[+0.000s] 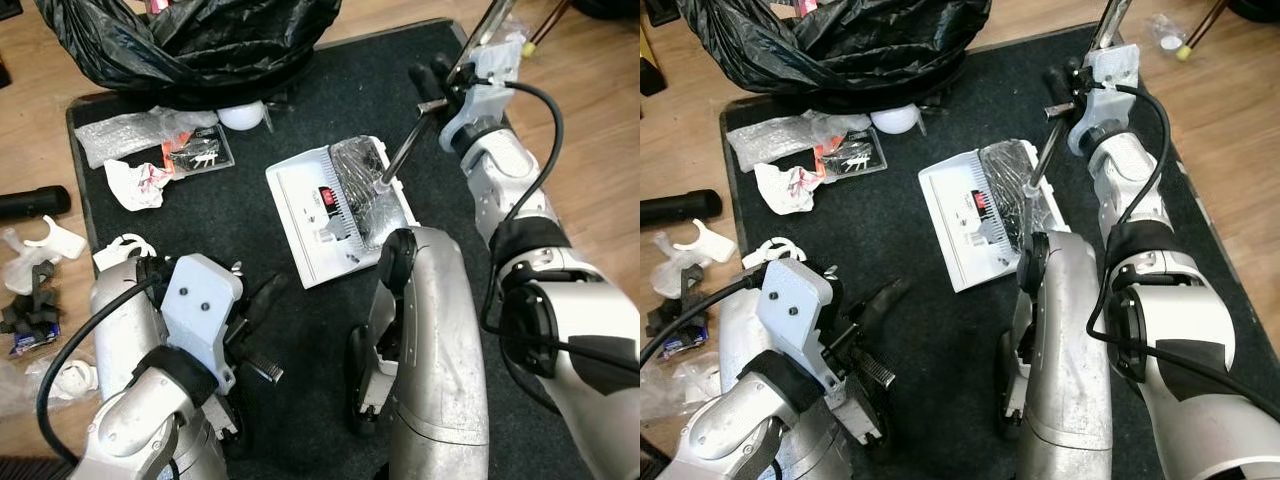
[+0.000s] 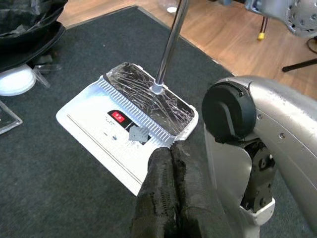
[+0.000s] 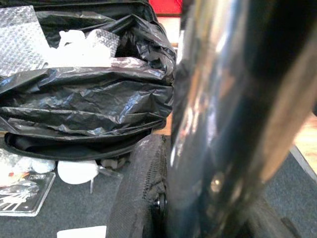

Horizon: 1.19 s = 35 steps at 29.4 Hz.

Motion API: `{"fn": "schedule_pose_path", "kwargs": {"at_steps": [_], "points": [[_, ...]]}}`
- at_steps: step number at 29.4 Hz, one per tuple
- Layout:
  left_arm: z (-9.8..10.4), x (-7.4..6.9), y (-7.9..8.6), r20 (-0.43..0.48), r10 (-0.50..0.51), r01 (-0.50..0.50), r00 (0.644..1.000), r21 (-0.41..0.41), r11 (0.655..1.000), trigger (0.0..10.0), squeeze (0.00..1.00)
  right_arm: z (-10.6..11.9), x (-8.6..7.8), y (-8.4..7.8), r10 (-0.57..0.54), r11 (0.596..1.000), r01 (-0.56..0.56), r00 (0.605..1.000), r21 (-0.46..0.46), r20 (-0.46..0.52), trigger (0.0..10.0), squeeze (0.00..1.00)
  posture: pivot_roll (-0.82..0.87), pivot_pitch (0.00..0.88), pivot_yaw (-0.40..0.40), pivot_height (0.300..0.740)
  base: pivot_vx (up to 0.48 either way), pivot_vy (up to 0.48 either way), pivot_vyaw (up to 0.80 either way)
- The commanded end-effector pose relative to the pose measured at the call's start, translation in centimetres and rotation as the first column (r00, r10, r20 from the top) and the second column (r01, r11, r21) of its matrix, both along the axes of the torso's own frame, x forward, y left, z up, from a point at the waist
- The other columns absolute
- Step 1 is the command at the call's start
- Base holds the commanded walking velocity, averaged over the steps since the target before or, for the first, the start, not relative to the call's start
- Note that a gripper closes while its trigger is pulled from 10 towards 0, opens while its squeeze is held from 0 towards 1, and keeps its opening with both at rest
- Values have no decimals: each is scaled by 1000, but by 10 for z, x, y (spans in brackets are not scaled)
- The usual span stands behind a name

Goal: Sweep floor

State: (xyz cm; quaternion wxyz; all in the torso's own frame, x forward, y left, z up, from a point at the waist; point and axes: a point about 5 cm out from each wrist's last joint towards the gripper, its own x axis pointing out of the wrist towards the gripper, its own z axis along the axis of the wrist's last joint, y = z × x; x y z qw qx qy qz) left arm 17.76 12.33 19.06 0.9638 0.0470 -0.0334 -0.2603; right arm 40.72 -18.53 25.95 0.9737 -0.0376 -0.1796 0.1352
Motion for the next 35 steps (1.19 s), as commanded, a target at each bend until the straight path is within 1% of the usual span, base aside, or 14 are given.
{"fn": "schedule_pose_path", "kwargs": {"at_steps": [1,3,4,5,6,8,10,11,12,13,15,19,22,35], "points": [[-7,0,-1,-36,31,-32,999,-17,999,10000,0,-7,-3,-6,-10,1000,11,1000,-4,10,0,0,-30,463,-125,330,0,0,0],[-7,0,-1,-36,31,-32,999,-17,999,10000,0,-7,-3,-6,-10,1000,11,1000,-4,10,0,0,-30,463,-125,330,0,0,0],[-7,3,-2,-34,32,-33,999,-20,999,10000,0,-4,-5,-9,-4,998,2,1000,61,31,0,0,-37,448,-130,330,0,0,0],[-7,3,-2,-34,32,-33,999,-20,999,10000,0,-4,-5,-9,-4,998,2,1000,61,31,0,0,-37,448,-130,330,0,0,0],[-8,5,-3,-31,32,-32,999,-22,999,10000,0,-1,-6,-12,3,989,-11,999,148,53,0,0,-41,440,-131,330,0,0,0],[-8,5,-3,-31,32,-32,999,-22,999,10000,0,-1,-6,-12,3,989,-11,999,148,53,0,0,-41,440,-131,330,0,0,0],[-9,12,-4,-24,28,-28,999,-27,999,10000,0,8,-9,-21,5,943,-41,994,329,109,0,0,-56,415,-131,330,0,0,0],[-9,12,-4,-24,28,-28,999,-27,999,10000,0,8,-9,-21,5,943,-41,994,329,109,0,0,-56,415,-131,330,0,0,0],[-10,15,-5,-21,26,-26,999,-28,999,10000,0,10,-10,-25,-5,925,-42,992,377,123,0,0,-60,405,-131,330,0,0,0],[-10,15,-5,-21,26,-26,999,-28,999,10000,0,10,-10,-25,-5,925,-42,992,377,123,0,0,-60,405,-131,330,0,0,0],[-11,21,-6,-15,23,-24,1000,-30,999,10000,0,10,-12,-37,-48,882,-16,991,471,124,0,0,-70,385,-130,330,0,0,0],[-12,26,-6,-10,20,-21,1000,-34,999,10000,0,9,-15,-46,-79,867,5,989,499,127,0,0,-77,379,-128,330,0,0,0],[-14,31,-7,-5,16,-16,1000,-37,999,10000,0,7,-17,-51,-96,873,25,988,487,122,0,0,-89,361,-122,330,0,0,0],[-15,39,-10,9,7,-7,1000,-37,999,10000,0,-4,-18,-51,-94,853,33,991,520,90,0,0,-91,340,-117,330,0,0,0]]}}
